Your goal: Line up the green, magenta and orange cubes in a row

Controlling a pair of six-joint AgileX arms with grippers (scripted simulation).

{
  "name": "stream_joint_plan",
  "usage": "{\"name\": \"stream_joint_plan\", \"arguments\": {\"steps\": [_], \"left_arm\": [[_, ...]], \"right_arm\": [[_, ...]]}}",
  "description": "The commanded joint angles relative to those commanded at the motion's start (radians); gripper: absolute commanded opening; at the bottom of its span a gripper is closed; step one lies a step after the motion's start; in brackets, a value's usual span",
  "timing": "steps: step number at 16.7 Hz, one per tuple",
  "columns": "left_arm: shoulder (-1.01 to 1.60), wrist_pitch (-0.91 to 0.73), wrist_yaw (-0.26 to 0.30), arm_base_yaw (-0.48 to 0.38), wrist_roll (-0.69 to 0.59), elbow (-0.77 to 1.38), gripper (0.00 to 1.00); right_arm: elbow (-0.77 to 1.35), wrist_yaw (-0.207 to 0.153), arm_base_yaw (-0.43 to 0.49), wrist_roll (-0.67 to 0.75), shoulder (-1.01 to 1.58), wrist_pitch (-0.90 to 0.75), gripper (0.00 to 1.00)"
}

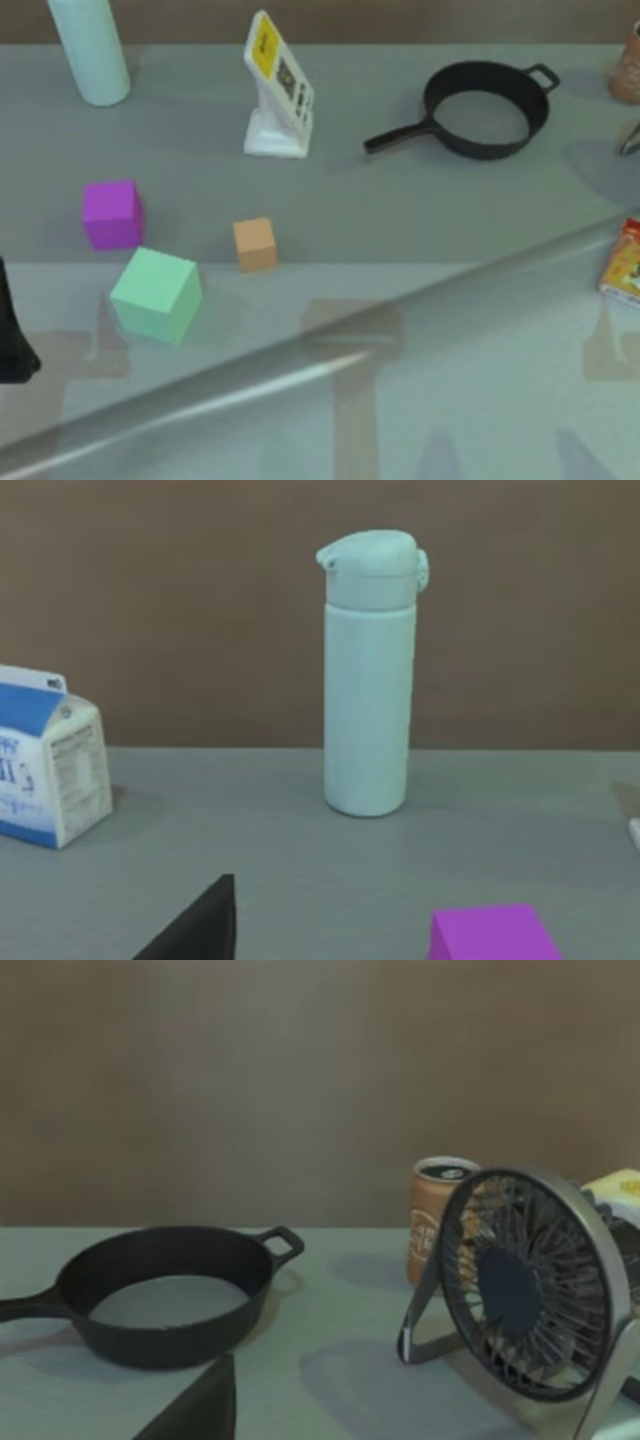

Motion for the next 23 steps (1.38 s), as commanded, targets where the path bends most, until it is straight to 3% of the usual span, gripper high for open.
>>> {"name": "stream_joint_plan", "arguments": {"steps": [5,9,23], "left_arm": [[0.059,-0.042,0.003,-0.019,-0.024,0.061,1.0],[0.284,-0.184,0.005,-0.073,-0.104,0.286,1.0],[1.854,-1.006,-0.001,-0.355,-0.511,1.542,1.0]], "right_arm": [[0.0,0.0,0.0,0.0,0.0,0.0,1.0],[0.0,0.0,0.0,0.0,0.0,0.0,1.0],[0.0,0.0,0.0,0.0,0.0,0.0,1.0]]}}
